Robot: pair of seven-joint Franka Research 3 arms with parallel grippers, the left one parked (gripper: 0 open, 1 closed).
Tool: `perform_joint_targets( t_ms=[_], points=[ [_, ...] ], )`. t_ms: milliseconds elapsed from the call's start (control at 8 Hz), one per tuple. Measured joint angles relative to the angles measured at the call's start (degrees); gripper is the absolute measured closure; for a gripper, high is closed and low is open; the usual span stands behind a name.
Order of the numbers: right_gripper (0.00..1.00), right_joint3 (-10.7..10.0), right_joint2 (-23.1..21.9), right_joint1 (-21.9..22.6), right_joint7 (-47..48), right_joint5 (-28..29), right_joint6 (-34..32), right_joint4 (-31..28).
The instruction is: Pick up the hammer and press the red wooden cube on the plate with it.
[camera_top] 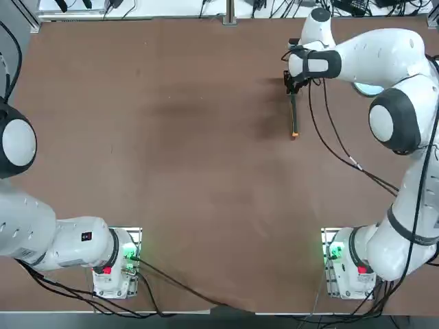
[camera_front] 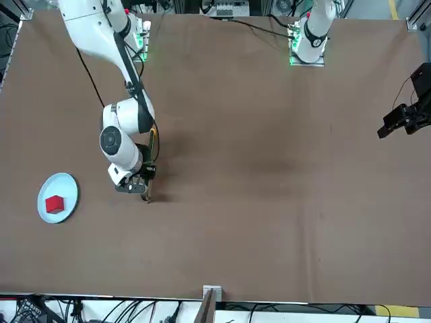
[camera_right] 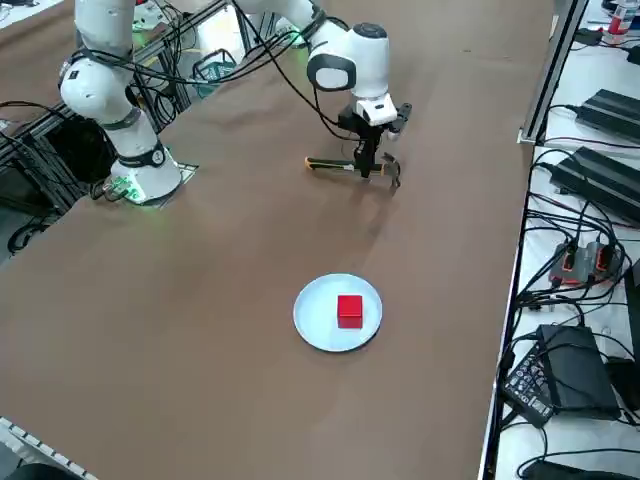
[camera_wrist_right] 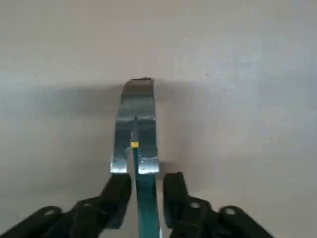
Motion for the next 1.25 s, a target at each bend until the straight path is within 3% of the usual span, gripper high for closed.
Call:
perform_joint_targets(
  t_ms=[375,750,1250],
  points=[
    [0.03,-0.1,-1.0,0.1,0.0,0.0,-0.2,0.2],
    [0.00,-3.2,-9.0,-0.1,-0.5,-0.5,-8.0,1.3],
    [0.00,-10.9,-25.1,-1.0,-14.5,-0.9,-25.6,3.4]
  ],
)
